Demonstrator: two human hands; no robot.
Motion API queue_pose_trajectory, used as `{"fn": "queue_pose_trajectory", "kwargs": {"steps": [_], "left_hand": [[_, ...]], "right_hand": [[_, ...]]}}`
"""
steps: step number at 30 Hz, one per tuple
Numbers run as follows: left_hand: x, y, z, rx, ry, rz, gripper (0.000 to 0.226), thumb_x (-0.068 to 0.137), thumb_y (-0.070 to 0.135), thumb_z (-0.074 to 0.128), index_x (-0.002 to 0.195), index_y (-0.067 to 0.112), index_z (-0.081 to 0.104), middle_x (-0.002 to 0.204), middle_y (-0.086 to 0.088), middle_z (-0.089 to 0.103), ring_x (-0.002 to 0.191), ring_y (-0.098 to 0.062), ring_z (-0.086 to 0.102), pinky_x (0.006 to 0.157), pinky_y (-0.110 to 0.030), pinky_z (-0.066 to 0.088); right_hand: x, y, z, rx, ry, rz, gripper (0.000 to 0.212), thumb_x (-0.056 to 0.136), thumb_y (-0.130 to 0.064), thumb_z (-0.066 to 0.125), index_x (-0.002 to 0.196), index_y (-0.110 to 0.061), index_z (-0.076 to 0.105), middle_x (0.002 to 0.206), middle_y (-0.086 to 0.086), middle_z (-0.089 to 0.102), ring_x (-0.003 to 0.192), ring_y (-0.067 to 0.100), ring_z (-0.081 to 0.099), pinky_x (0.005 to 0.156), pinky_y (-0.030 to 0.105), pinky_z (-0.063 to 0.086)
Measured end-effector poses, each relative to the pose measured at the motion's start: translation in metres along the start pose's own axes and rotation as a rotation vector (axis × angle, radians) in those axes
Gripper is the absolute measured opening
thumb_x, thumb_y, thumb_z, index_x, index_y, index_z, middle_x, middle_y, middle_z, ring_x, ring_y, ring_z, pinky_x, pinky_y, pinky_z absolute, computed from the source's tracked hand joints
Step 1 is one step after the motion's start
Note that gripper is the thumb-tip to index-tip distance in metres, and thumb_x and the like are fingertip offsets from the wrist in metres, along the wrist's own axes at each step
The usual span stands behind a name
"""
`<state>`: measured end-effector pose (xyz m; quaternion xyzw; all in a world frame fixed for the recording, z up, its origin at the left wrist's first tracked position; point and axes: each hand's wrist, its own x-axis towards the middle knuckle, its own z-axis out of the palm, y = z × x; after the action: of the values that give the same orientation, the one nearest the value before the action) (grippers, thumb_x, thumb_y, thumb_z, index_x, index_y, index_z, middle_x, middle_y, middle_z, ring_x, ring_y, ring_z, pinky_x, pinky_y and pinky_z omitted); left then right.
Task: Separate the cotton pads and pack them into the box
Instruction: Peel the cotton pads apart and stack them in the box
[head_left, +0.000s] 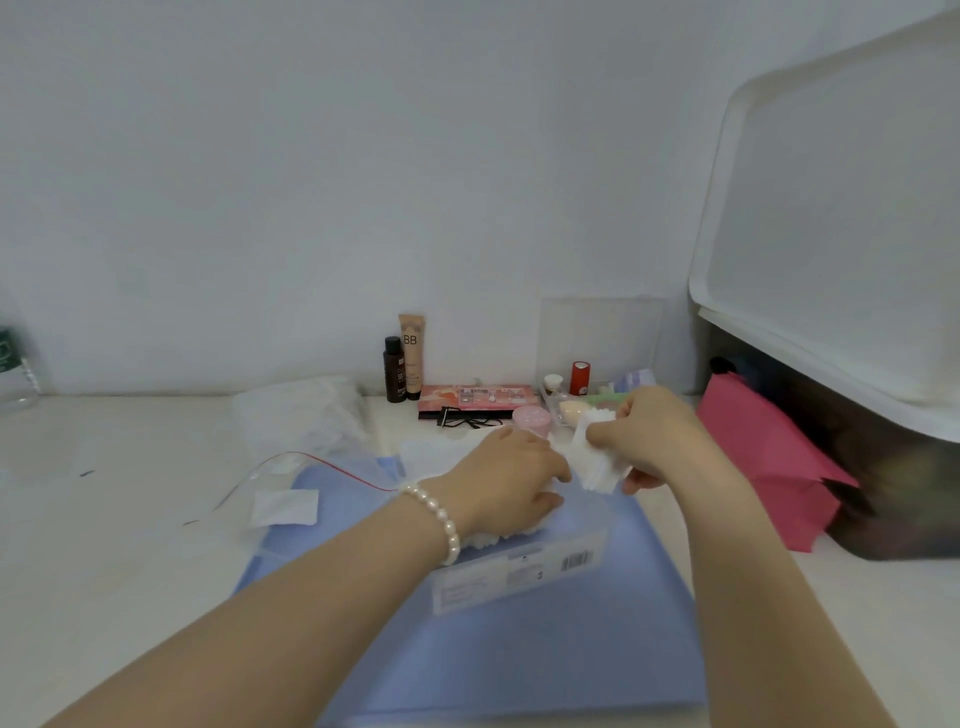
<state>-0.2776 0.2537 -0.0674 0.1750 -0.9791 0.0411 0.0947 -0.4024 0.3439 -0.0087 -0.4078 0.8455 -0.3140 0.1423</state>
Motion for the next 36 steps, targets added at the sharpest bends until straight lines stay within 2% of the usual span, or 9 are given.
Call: {"fn": "queue_pose_trajectory", "kwargs": {"steps": [7, 10, 13, 17, 19, 22, 30, 33, 36], "left_hand": [[0.003, -0.006, 0.007, 0.126, -0.073, 0.002, 0.033, 0.091, 0.041, 0.049, 0.113, 0.019, 0.060, 0.115, -0.003, 0.056, 0.113, -0.022, 0.042, 0.102, -0.033, 0.027], [-0.001, -0.013, 0.011, 0.072, -0.080, 0.003, 0.027, 0.089, 0.042, 0.052, 0.107, 0.024, 0.062, 0.115, 0.001, 0.056, 0.115, -0.020, 0.041, 0.105, -0.034, 0.026], [-0.005, -0.014, 0.013, 0.019, -0.135, -0.012, 0.022, 0.089, 0.038, 0.051, 0.107, 0.027, 0.059, 0.116, 0.002, 0.052, 0.120, -0.021, 0.036, 0.109, -0.043, 0.021], [-0.008, -0.013, 0.009, -0.037, -0.170, -0.041, 0.021, 0.089, 0.032, 0.051, 0.109, 0.027, 0.058, 0.113, 0.001, 0.047, 0.120, -0.021, 0.032, 0.113, -0.048, 0.013], [-0.009, -0.013, 0.007, -0.061, -0.184, -0.057, 0.023, 0.089, 0.031, 0.052, 0.111, 0.027, 0.057, 0.112, 0.000, 0.046, 0.120, -0.021, 0.031, 0.114, -0.049, 0.009], [-0.009, -0.015, 0.007, -0.080, -0.186, -0.059, 0.025, 0.087, 0.031, 0.053, 0.112, 0.030, 0.056, 0.112, 0.001, 0.047, 0.118, -0.021, 0.032, 0.111, -0.049, 0.016], [-0.014, -0.015, 0.008, -0.133, -0.143, -0.085, 0.036, 0.090, 0.020, 0.053, 0.126, 0.025, 0.051, 0.127, -0.002, 0.049, 0.122, -0.020, 0.041, 0.116, -0.048, 0.008], [-0.016, -0.013, 0.006, -0.204, -0.056, -0.124, 0.040, 0.089, 0.022, 0.058, 0.126, 0.019, 0.045, 0.129, -0.002, 0.048, 0.120, -0.019, 0.045, 0.116, -0.041, 0.013], [-0.017, -0.010, 0.005, -0.164, -0.003, -0.160, 0.058, 0.086, 0.029, 0.063, 0.135, 0.016, 0.035, 0.142, -0.001, 0.038, 0.128, -0.019, 0.040, 0.115, -0.040, 0.016]], "right_hand": [[0.005, -0.003, 0.016, -0.075, -0.008, -0.050, 0.022, 0.073, -0.020, 0.062, 0.069, -0.015, 0.042, 0.059, 0.004, 0.059, 0.059, 0.026, 0.069, 0.060, 0.031, 0.050], [0.008, -0.002, 0.024, -0.157, 0.005, -0.034, 0.022, 0.070, -0.019, 0.063, 0.067, -0.017, 0.040, 0.074, 0.005, 0.065, 0.070, 0.024, 0.068, 0.054, 0.022, 0.042], [0.009, -0.002, 0.032, -0.272, 0.049, -0.038, 0.018, 0.071, -0.019, 0.063, 0.076, -0.018, 0.046, 0.083, 0.002, 0.057, 0.075, 0.023, 0.056, 0.052, 0.021, 0.032], [0.012, -0.001, 0.049, -0.357, 0.083, -0.037, 0.027, 0.076, -0.019, 0.064, 0.101, -0.018, 0.054, 0.104, 0.004, 0.060, 0.096, 0.025, 0.057, 0.065, 0.026, 0.037], [0.015, 0.001, 0.055, -0.385, 0.119, -0.048, 0.028, 0.077, -0.021, 0.063, 0.104, -0.016, 0.056, 0.112, 0.006, 0.059, 0.107, 0.026, 0.052, 0.069, 0.028, 0.039], [0.017, 0.005, 0.061, -0.445, 0.169, -0.061, 0.031, 0.077, -0.022, 0.061, 0.107, -0.014, 0.057, 0.119, 0.008, 0.054, 0.115, 0.027, 0.044, 0.081, 0.031, 0.040], [0.021, 0.008, 0.069, -0.471, 0.180, -0.127, 0.025, 0.079, -0.031, 0.063, 0.100, -0.018, 0.065, 0.119, 0.005, 0.053, 0.114, 0.026, 0.041, 0.086, 0.034, 0.037], [0.022, 0.010, 0.070, -0.476, 0.145, -0.129, 0.031, 0.080, -0.043, 0.063, 0.098, -0.018, 0.066, 0.116, 0.004, 0.054, 0.115, 0.025, 0.042, 0.088, 0.034, 0.038], [0.024, 0.011, 0.070, -0.442, 0.064, -0.087, 0.038, 0.081, -0.052, 0.060, 0.094, -0.016, 0.065, 0.104, 0.005, 0.057, 0.110, 0.025, 0.048, 0.084, 0.034, 0.041]]}}
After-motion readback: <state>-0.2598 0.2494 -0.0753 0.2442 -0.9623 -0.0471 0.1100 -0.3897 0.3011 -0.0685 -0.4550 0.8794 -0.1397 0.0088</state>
